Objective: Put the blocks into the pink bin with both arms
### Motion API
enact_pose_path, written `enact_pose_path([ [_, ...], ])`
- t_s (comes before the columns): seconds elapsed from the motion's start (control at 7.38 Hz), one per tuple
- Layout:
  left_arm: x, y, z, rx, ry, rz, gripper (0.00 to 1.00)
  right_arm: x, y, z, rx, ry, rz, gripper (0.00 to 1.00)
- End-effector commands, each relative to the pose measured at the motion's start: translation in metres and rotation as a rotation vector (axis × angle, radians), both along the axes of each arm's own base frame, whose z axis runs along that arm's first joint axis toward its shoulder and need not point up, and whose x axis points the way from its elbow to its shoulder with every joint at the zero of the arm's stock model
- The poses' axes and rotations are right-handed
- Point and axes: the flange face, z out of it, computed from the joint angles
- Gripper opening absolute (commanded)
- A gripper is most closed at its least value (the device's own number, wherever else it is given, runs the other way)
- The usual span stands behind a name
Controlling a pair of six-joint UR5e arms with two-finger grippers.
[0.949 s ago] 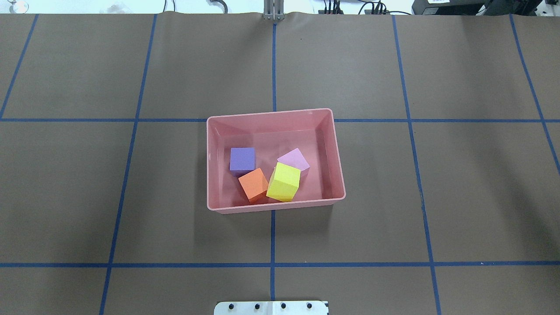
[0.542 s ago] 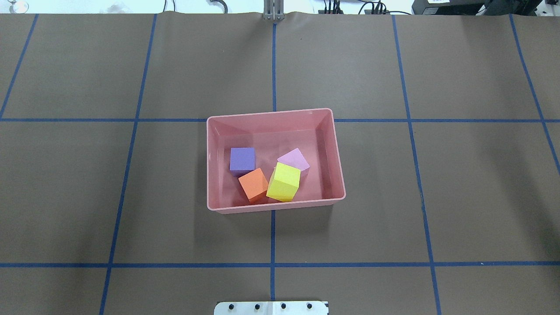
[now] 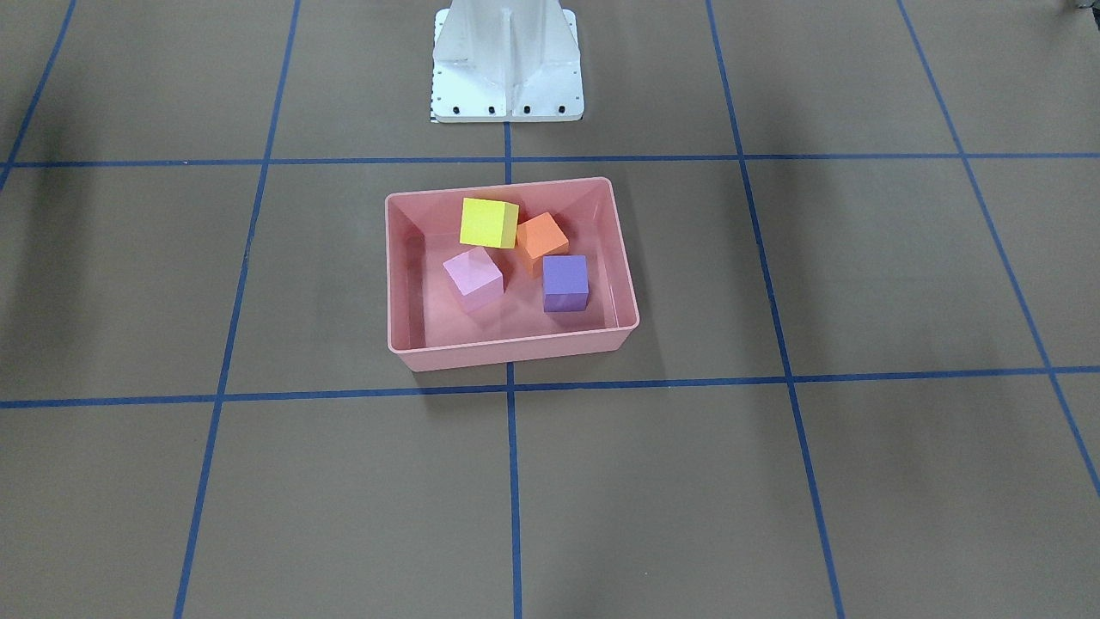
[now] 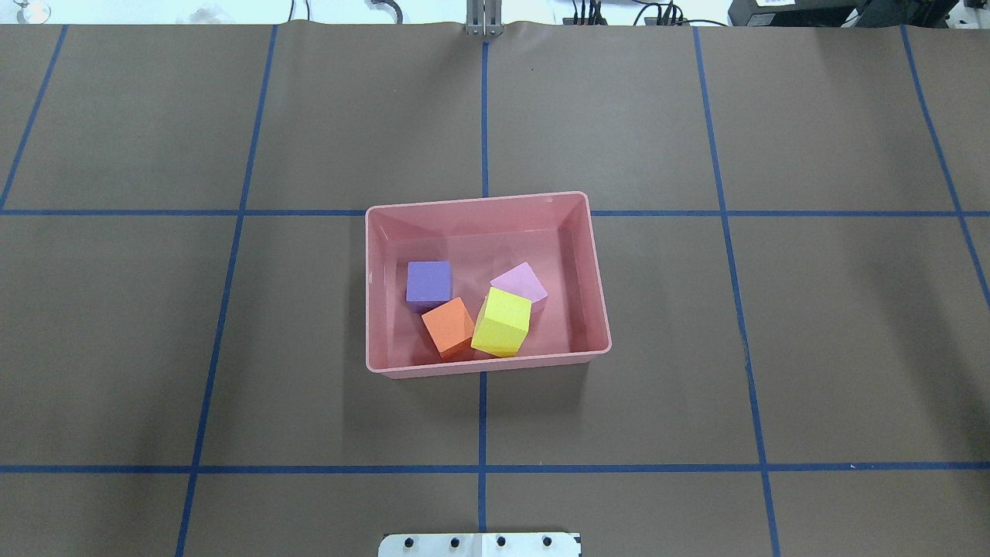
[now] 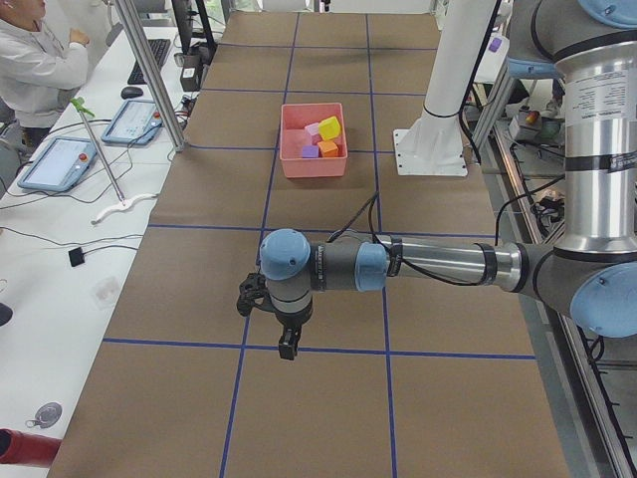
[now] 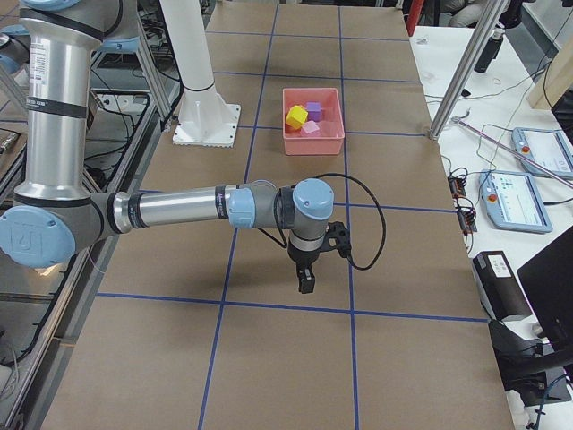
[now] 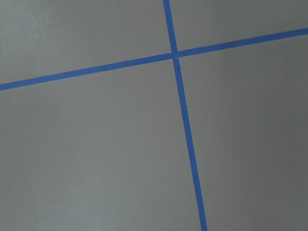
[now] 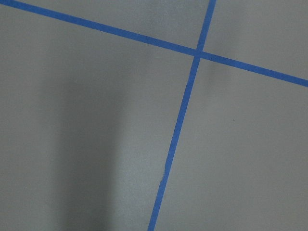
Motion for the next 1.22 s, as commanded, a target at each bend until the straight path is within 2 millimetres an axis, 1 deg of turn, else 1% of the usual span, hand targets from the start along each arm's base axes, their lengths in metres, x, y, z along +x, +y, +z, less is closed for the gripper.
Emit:
enact_pose_path([
  [0.0, -0.001, -0.002, -0.008, 0.018, -0.001, -0.001, 1.0, 0.0, 0.0, 0.001, -0.001, 0.0, 0.0, 1.0],
  [0.14, -0.001, 0.003, -0.022, 0.045, -0.002, -0.003, 1.0, 0.0, 0.0, 0.001, -0.002, 0.0, 0.001, 1.0],
  [0.27, -0.003, 0.004, -0.029, 0.057, -0.002, -0.006, 1.0, 0.0, 0.0, 0.001, -0.002, 0.0, 0.001, 1.0],
  [0.41, -0.003, 0.006, -0.026, 0.051, -0.004, -0.006, 1.0, 0.0, 0.0, 0.001, -0.004, -0.001, 0.001, 1.0],
  [0.81, -0.002, 0.005, -0.026, 0.047, -0.006, -0.009, 1.0, 0.0, 0.0, 0.003, -0.009, -0.001, 0.001, 1.0],
  [1.08, -0.002, 0.005, -0.025, 0.045, -0.006, -0.007, 1.0, 0.0, -0.002, 0.015, -0.03, -0.001, 0.001, 1.0],
])
